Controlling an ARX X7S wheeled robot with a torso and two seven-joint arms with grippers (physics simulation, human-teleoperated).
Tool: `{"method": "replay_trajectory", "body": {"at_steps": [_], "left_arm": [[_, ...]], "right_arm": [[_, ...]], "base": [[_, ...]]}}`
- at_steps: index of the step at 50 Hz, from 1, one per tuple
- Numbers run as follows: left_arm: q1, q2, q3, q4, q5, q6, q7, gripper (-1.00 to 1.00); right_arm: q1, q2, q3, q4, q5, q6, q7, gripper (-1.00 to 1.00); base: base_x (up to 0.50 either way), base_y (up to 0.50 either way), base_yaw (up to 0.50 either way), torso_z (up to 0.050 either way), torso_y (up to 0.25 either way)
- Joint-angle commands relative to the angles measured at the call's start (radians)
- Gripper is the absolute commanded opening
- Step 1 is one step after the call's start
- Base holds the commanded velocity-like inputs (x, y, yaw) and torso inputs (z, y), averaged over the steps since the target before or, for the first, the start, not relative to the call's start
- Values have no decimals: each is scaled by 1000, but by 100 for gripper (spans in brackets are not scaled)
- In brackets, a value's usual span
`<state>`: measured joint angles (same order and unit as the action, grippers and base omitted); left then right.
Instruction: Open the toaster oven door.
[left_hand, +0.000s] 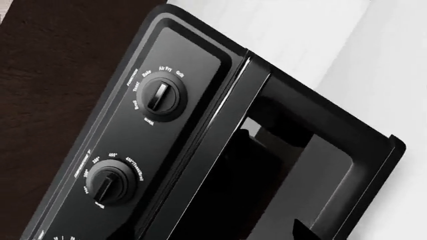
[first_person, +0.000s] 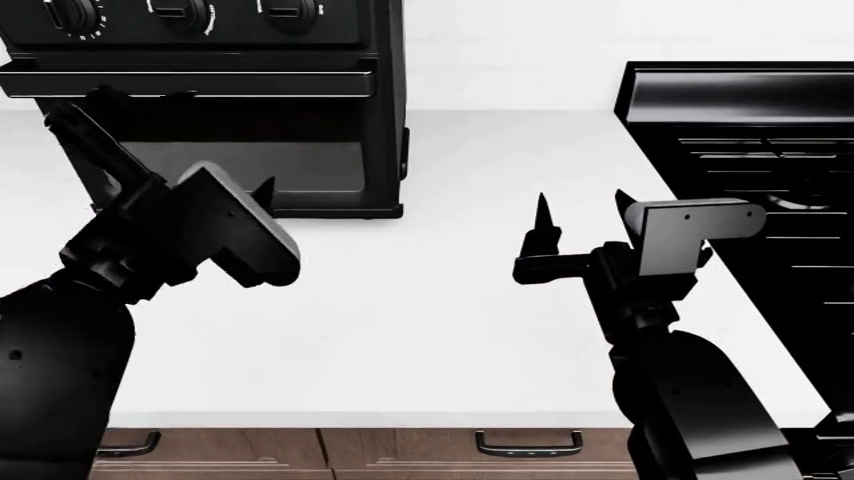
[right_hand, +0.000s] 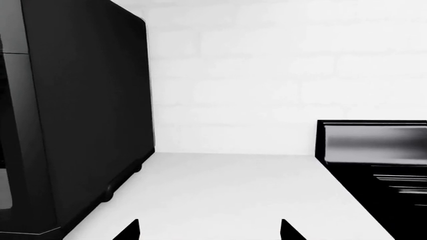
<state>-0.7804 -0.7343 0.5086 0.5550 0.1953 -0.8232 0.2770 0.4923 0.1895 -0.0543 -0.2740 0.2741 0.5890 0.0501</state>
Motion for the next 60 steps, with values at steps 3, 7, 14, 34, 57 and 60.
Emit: {"method": "replay_trajectory", "body": {"at_steps": [3, 7, 14, 34, 57, 60], "left_arm": [[-320, -258, 310, -54, 239, 150, 328, 100], [-394, -257, 364, -114, 278, 225, 407, 100], [-495, -225, 445, -244, 348, 317, 500, 100], [-597, -71, 539, -567, 422, 465, 451, 100], [-641, 44, 579, -802, 431, 562, 363, 100], [-644, 51, 582, -823, 432, 571, 355, 100]], "right_arm": [[-7, 1, -3, -12, 16, 1, 5, 100], [-7, 1, -5, -15, 20, 2, 6, 100], [-8, 5, -4, -22, 30, 7, 8, 100], [-13, 18, 4, -14, 42, -6, 17, 100], [-18, 32, 8, -10, 51, -12, 30, 100], [-18, 33, 7, -10, 52, -13, 32, 100]], "base": [[0, 0, 0, 0, 0], [0, 0, 0, 0, 0], [0, 0, 0, 0, 0], [0, 0, 0, 0, 0], [0, 0, 0, 0, 0], [0, 0, 0, 0, 0]]}}
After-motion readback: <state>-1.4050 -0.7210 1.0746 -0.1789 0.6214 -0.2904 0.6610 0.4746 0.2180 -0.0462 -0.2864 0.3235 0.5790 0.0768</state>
